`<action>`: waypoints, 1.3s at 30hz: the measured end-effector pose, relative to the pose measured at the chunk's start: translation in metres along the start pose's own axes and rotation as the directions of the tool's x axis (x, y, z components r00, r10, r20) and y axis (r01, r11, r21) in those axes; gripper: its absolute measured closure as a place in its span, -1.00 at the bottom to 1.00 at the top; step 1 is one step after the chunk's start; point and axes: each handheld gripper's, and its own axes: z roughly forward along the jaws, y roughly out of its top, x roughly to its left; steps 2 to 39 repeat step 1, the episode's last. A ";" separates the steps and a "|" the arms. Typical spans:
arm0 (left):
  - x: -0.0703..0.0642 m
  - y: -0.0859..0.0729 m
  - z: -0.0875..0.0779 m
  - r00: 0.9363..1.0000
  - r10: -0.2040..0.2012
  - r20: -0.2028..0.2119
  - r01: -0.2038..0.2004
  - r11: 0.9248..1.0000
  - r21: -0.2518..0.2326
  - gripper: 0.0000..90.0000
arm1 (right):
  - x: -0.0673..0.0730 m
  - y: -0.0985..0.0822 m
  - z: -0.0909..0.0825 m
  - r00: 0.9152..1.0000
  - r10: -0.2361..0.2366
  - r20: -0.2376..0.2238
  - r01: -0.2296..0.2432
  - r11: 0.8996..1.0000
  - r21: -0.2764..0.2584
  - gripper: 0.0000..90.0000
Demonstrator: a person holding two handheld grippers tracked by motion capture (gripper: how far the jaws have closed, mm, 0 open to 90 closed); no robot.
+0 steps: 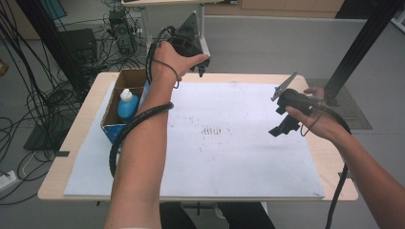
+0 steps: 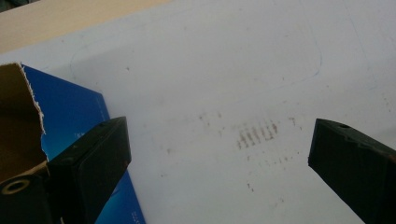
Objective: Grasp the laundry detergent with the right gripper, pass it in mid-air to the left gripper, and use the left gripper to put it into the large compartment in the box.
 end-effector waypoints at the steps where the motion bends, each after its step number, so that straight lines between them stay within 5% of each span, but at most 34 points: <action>1: 0.000 -0.002 0.000 1.000 -0.001 0.002 0.001 1.000 -0.006 -0.86 | 0.001 0.000 0.001 1.000 -0.001 -0.002 0.001 1.000 0.002 -0.90; 39: 0.000 -0.002 0.000 1.000 -0.001 0.002 0.001 1.000 -0.006 -0.86 | 0.001 0.000 0.001 1.000 -0.001 -0.002 0.001 1.000 0.002 -0.90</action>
